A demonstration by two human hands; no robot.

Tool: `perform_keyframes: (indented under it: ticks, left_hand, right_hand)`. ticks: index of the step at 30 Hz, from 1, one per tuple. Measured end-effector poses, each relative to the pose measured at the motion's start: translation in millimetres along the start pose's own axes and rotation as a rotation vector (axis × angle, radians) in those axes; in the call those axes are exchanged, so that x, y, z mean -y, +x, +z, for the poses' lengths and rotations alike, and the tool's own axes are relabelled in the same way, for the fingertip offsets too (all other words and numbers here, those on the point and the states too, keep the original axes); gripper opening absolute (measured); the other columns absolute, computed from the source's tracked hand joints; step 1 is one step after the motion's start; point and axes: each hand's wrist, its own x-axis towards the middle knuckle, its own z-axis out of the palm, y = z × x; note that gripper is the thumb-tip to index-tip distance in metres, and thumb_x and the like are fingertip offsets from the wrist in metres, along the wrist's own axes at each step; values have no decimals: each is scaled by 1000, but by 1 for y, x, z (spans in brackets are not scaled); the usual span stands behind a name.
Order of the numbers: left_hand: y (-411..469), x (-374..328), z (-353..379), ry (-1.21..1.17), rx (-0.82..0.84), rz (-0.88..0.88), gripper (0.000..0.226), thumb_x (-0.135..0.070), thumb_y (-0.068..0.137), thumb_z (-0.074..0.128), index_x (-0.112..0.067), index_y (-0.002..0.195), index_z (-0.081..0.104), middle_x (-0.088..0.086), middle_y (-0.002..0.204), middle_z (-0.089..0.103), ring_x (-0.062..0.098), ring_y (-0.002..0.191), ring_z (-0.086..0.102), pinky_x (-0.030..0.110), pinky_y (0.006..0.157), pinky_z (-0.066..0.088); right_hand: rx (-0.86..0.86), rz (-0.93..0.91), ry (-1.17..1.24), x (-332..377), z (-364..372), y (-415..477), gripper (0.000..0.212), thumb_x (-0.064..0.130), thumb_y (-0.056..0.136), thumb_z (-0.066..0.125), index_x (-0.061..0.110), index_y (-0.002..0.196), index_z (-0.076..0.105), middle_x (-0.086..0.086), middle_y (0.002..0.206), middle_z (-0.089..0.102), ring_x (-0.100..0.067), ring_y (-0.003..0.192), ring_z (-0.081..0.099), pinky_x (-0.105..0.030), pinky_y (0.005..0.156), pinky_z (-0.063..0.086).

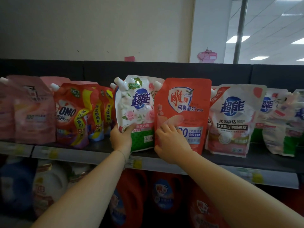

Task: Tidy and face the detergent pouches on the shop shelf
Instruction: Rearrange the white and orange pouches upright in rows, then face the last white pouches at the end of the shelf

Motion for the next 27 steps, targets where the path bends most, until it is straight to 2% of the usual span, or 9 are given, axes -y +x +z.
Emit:
perform_keyframes:
  ticks: [4, 8, 11, 14, 16, 19, 21, 25, 27]
  left_hand:
    - [-9, -29, -4, -96, -99, 129, 18, -23, 84, 72, -19, 95, 59, -8, 88, 61, 18, 88, 59, 28, 79, 44]
    - [-6, -63, -27, -160, -68, 293, 15, -23, 87, 68, -20, 100, 61, -8, 92, 65, 4, 84, 61, 20, 74, 46]
    - [-12, -79, -42, -134, -52, 376, 13, -28, 87, 68, -21, 98, 63, -8, 89, 67, 5, 82, 63, 18, 71, 48]
    - [-24, -96, -51, -172, -43, 408, 24, -31, 87, 68, -15, 105, 65, -10, 87, 66, 2, 81, 62, 14, 70, 49]
    - [-34, -106, -53, -178, -18, 442, 25, -33, 86, 68, -16, 105, 66, -11, 87, 67, 1, 79, 63, 11, 69, 48]
    - [-53, -121, -46, -231, 48, 443, 9, -32, 86, 69, -27, 91, 64, -14, 80, 68, 0, 77, 65, 17, 69, 49]
    - [-67, -129, -35, -274, 90, 440, 10, -31, 87, 68, -24, 92, 64, -18, 76, 68, -2, 76, 65, 18, 69, 51]
    - [-93, -133, 1, -330, 214, 421, 13, -34, 87, 67, -24, 96, 65, -4, 89, 70, 10, 83, 68, 24, 73, 55]
    - [-109, -130, 27, -352, 291, 401, 13, -36, 87, 67, -26, 95, 65, -2, 90, 70, 15, 86, 68, 28, 77, 55]
  right_hand:
    - [43, 22, 13, -3, 1, 4, 50, 40, 89, 52, 13, 130, 42, -7, 136, 38, -29, 126, 34, -47, 102, 32]
    - [42, 92, 97, 1, -3, 10, 58, 54, 87, 54, 15, 129, 41, -6, 136, 42, -28, 127, 36, -48, 104, 31]
    - [34, 153, 494, 8, -13, 16, 75, 67, 76, 60, 20, 131, 41, -1, 134, 48, -24, 122, 46, -49, 104, 38]
    - [49, 159, 1141, 14, -28, 19, 75, 50, 75, 75, 25, 134, 34, 9, 120, 57, -12, 109, 57, -39, 99, 48]
    - [39, 137, 1308, 16, -37, 18, 76, 42, 76, 77, 27, 133, 29, 8, 121, 55, -13, 111, 58, -37, 98, 50]
    - [-31, 129, 1409, 12, -51, 10, 77, 39, 72, 80, 27, 127, 26, 3, 124, 53, -18, 114, 57, -41, 96, 52]
    - [-102, 130, 1437, 1, -59, -1, 77, 39, 68, 80, 31, 124, 28, 3, 124, 54, -16, 113, 59, -40, 94, 53]
    - [-227, 179, 1474, -35, -70, -32, 64, 15, 82, 73, 17, 126, 27, -2, 121, 54, -9, 104, 62, -27, 80, 57]
    - [-273, 245, 1447, -62, -70, -51, 61, 13, 82, 74, 17, 123, 29, -5, 122, 55, -13, 107, 62, -28, 81, 57]
